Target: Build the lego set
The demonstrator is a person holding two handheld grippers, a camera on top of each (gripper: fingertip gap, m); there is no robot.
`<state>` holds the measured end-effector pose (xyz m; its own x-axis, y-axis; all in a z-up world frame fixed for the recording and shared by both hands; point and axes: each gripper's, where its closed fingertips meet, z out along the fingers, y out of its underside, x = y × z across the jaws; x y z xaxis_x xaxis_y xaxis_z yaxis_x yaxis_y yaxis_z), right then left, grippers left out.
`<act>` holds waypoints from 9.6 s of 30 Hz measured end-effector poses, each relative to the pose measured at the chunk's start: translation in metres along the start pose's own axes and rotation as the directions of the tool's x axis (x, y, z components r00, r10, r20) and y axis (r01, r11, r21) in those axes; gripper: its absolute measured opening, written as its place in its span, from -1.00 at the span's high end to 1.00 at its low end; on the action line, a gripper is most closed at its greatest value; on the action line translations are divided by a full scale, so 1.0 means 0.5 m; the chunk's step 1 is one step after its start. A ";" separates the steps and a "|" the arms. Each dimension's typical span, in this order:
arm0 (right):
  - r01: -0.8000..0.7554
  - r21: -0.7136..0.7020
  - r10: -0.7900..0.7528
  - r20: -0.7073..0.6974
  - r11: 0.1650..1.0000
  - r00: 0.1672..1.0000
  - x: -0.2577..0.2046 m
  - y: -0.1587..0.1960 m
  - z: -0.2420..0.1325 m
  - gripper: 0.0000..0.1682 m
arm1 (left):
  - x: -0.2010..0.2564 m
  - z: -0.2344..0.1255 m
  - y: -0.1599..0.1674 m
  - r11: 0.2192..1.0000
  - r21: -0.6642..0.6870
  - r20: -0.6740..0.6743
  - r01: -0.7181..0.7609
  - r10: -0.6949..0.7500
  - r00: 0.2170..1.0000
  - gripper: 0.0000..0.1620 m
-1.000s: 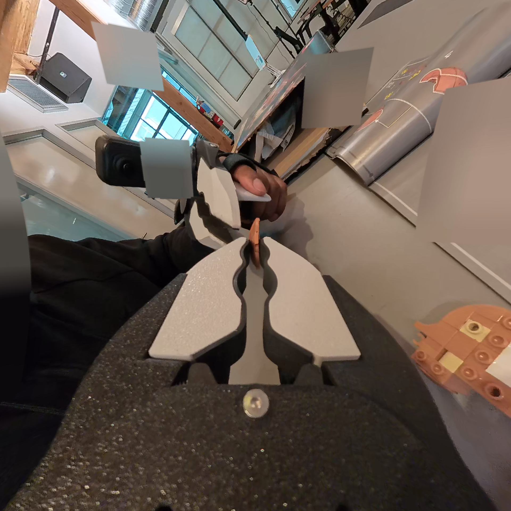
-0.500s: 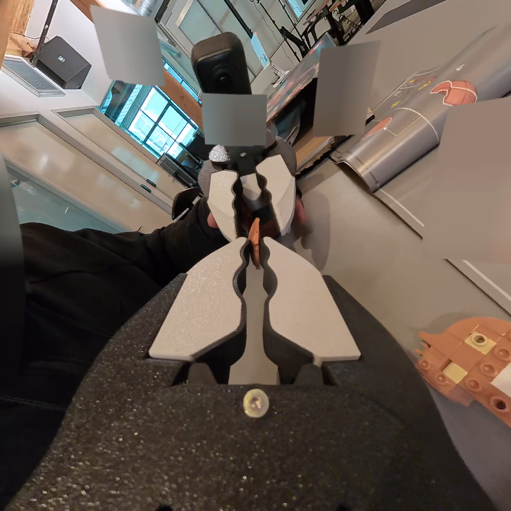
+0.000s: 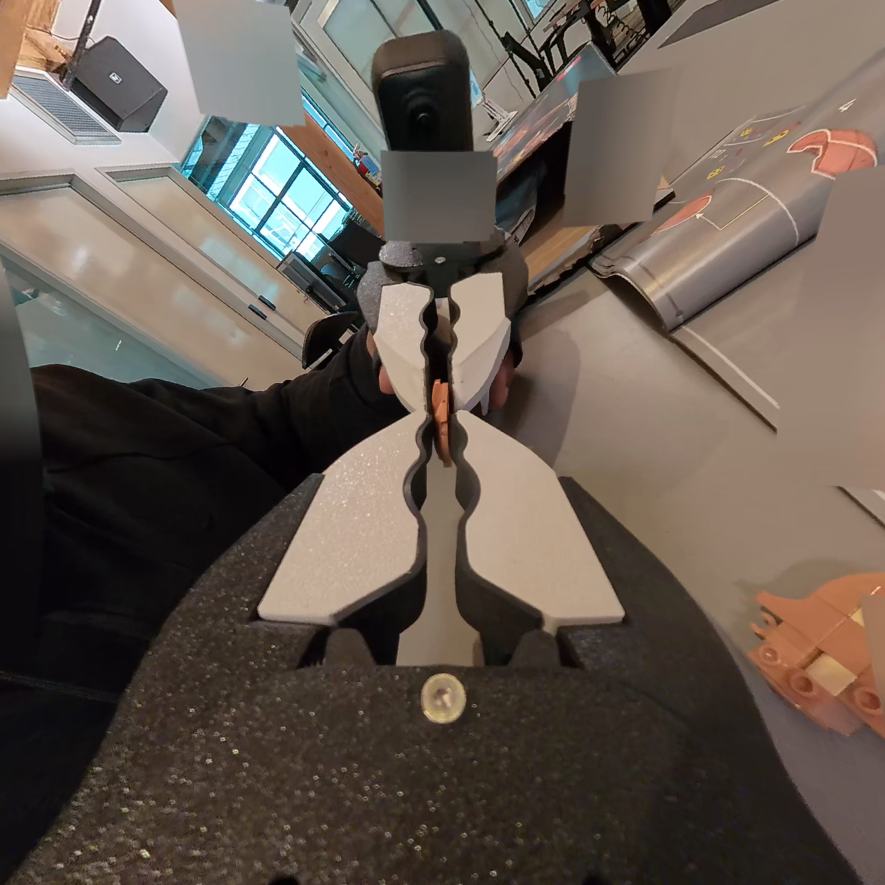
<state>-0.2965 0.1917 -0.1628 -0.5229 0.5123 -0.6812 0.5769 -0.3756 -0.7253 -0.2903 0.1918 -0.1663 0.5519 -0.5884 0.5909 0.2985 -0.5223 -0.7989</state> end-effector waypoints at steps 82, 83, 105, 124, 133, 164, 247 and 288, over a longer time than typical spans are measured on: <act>0.383 -0.104 -0.384 0.010 0.918 0.923 -0.051 0.019 0.006 0.93 | 0.053 0.004 0.004 0.981 -0.016 -0.056 -0.193 0.192 0.980 0.93; 0.382 -0.105 -0.383 0.011 0.918 0.924 -0.051 0.020 0.007 0.93 | 0.052 0.005 0.005 0.979 -0.021 -0.051 -0.204 0.202 0.978 0.93; 0.233 -0.027 -0.234 -0.090 0.972 0.968 -0.013 -0.012 -0.001 0.60 | 0.012 -0.029 -0.048 0.978 0.206 -0.046 0.031 -0.022 0.999 0.94; 0.133 0.052 -0.130 -0.046 0.990 0.990 -0.019 -0.027 0.003 0.93 | 0.012 -0.017 -0.037 0.985 0.162 -0.069 0.052 -0.041 0.997 0.65; 0.172 0.030 -0.170 -0.056 0.985 0.984 -0.024 -0.017 0.011 0.93 | 0.022 -0.008 -0.026 0.992 0.128 -0.063 -0.015 0.024 0.998 0.93; 0.337 0.091 -0.297 -0.298 0.937 0.907 0.015 -0.045 -0.045 0.77 | -0.054 -0.110 -0.114 0.870 0.486 0.047 0.085 -0.123 0.991 0.93; 0.408 -0.229 -0.448 -0.668 0.884 0.594 0.069 -0.095 -0.191 0.69 | -0.055 -0.116 -0.119 0.836 0.537 0.037 0.114 -0.158 0.987 0.93; 0.135 -0.526 -0.467 -0.571 0.839 0.675 0.179 0.073 -0.139 0.27 | -0.049 -0.110 -0.110 0.848 0.508 0.012 0.150 -0.181 0.983 0.93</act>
<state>-0.2786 0.2775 -0.2432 -0.2640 0.9624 -0.0643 0.7438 0.1607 -0.6488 -0.3632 0.2010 -0.1307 0.4977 -0.4767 0.7246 0.7318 -0.2177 -0.6458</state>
